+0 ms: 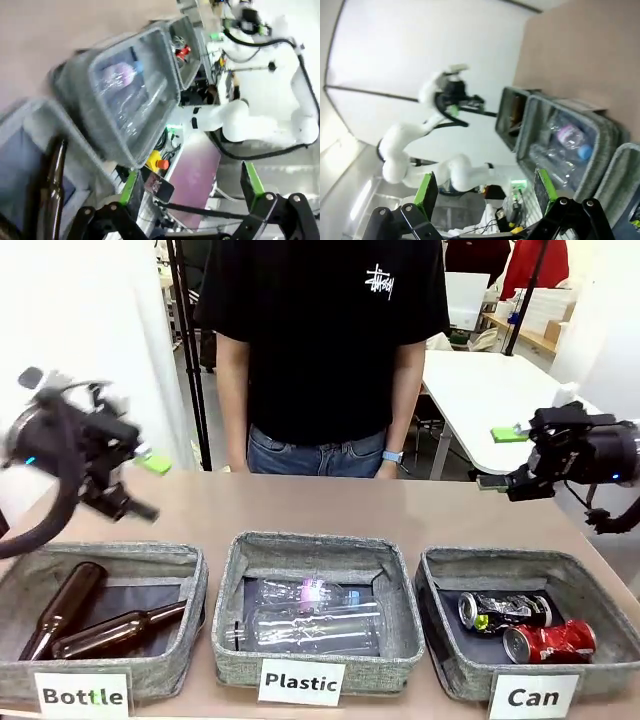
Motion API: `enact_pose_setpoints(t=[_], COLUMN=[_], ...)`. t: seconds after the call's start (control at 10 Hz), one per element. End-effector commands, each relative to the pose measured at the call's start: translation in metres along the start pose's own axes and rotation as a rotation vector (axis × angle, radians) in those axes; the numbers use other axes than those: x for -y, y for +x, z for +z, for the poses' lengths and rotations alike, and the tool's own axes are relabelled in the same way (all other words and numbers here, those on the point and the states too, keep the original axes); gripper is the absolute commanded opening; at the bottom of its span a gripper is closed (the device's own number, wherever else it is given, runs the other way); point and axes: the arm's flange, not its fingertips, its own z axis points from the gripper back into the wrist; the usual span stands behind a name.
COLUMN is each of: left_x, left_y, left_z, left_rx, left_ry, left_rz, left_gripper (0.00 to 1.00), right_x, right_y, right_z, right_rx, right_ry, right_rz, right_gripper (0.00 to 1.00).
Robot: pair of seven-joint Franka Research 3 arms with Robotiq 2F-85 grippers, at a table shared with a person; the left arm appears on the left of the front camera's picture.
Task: Sort the can waste into the basket.
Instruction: Pick up the can waste from the table and place it in the right Fabric basket.
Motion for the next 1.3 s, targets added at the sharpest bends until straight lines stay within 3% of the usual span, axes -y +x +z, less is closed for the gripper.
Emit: enact_pose_setpoints(t=[0.0, 0.2, 0.3, 1.2], left_x=[-0.022, -0.028, -0.040, -0.040], left_y=[-0.041, -0.063, -0.041, -0.041], left_z=[0.018, 0.037, 0.029, 0.029], left_rx=[0.259, 0.562, 0.225, 0.225], left_ry=[-0.140, -0.274, -0.125, -0.125], left_rz=[0.041, -0.046, 0.098, 0.098], left_gripper=[1.00, 1.00, 1.00, 1.00], right_x=[0.002, 0.007, 0.002, 0.002], right_y=[0.008, 0.017, 0.000, 0.000], right_z=[-0.009, -0.019, -0.009, -0.009], right_rx=[-0.069, -0.130, -0.055, -0.055], right_ry=[0.008, -0.027, 0.021, 0.021], right_rz=[-0.031, -0.002, -0.009, -0.009], right_gripper=[1.00, 1.00, 1.00, 1.00])
